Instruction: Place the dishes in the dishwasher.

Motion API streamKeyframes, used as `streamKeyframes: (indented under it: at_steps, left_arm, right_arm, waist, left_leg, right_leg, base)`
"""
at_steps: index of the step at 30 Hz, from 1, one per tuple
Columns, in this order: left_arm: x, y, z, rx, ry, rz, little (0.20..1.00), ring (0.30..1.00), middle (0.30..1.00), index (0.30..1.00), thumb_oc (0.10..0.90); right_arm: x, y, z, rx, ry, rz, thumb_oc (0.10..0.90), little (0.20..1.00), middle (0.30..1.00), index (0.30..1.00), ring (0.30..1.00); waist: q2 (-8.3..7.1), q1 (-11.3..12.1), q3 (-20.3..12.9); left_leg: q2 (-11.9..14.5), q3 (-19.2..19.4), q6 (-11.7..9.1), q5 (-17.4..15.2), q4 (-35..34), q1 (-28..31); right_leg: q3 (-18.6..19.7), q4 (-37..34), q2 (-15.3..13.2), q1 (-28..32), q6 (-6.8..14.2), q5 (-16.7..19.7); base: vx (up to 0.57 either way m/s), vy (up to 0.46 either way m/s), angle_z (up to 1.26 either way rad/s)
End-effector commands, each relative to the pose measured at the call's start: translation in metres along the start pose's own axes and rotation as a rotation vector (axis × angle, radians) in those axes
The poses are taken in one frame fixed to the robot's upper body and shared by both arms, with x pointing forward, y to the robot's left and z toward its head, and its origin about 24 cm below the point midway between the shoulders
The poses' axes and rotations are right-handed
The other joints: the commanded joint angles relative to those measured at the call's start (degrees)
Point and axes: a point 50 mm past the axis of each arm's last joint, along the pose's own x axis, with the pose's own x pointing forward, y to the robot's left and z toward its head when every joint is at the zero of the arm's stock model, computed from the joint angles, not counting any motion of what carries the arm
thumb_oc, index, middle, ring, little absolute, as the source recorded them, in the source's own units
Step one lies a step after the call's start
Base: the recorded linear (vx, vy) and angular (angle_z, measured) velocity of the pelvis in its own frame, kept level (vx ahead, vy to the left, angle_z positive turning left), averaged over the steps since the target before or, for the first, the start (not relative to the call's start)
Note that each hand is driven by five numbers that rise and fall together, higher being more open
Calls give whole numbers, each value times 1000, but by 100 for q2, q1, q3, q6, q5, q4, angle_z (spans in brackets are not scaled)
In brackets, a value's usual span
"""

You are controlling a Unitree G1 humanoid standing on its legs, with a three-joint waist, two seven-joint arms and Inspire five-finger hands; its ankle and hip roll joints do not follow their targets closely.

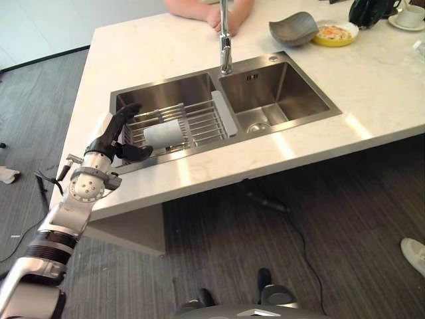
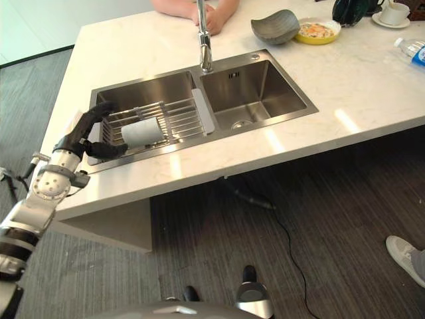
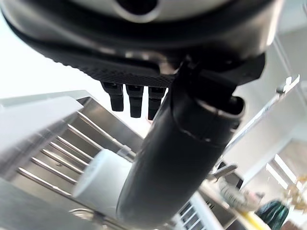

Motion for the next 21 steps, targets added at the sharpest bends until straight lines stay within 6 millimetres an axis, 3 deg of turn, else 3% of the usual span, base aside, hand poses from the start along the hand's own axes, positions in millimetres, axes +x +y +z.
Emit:
streamKeyframes:
  at_steps: [1, 2, 3, 5, 15, 21]
  left_arm:
    - [31, 55, 78, 130, -321, 170, 900, 900, 900, 900, 800]
    - [31, 55, 78, 130, -321, 170, 900, 900, 900, 900, 800]
    - [34, 44, 77, 147, -308, 167, 900, 900, 900, 900, 800]
    - [49, 17, 85, 176, -305, 87, 900, 900, 900, 900, 800]
    - [65, -1, 83, 296, -262, 10, 900, 900, 900, 900, 800]
    - [74, 1, 85, 361, -238, 27, 900, 900, 900, 900, 800]
  right_arm:
    - [-15, -47, -18, 32, 66, -109, 800, 900, 900, 900, 900]
    - [-15, -47, -18, 32, 66, -109, 800, 900, 900, 900, 900]
    - [-3, -22, 8, 17, -19, -53, 800, 900, 900, 900, 900]
    - [6, 0, 40, 38, -101, 18, 800, 900, 900, 900, 900]
    - [5, -6, 36, 51, -89, -11, 800, 900, 900, 900, 900]
    - [5, -5, 37, 45, -92, -16, 800, 900, 900, 900, 900]
  waist:
    - [-213, 100, -339]
    - [-213, 100, -339]
    - [-237, 169, -360]
    - [-215, 230, -446]
    - [-181, 172, -525]
    - [-179, 131, -517]
  left_leg:
    - [-88, 3, -28, -112, 129, -318]
    - [-88, 3, -28, -112, 129, -318]
    - [-105, -31, -1, -134, 127, -316]
    - [-139, -28, 43, -192, 114, -292]
    - [-207, -54, 80, -257, 94, -257]
    - [-222, -53, 94, -275, 78, -247]
  right_leg:
    - [-436, 809, -864, -64, 856, -598]
    - [-436, 809, -864, -64, 856, -598]
    - [-490, 779, -888, -30, 863, -600]
    - [-556, 726, -931, 2, 904, -568]
    - [-655, 606, -951, 92, 927, -537]
    - [-649, 571, -937, 88, 942, -518]
  base:
    - [38, -16, 1]
    - [49, -46, 0]
    - [41, 14, -7]
    - [80, 42, 19]
    - [42, 17, 4]
    - [7, 5, -1]
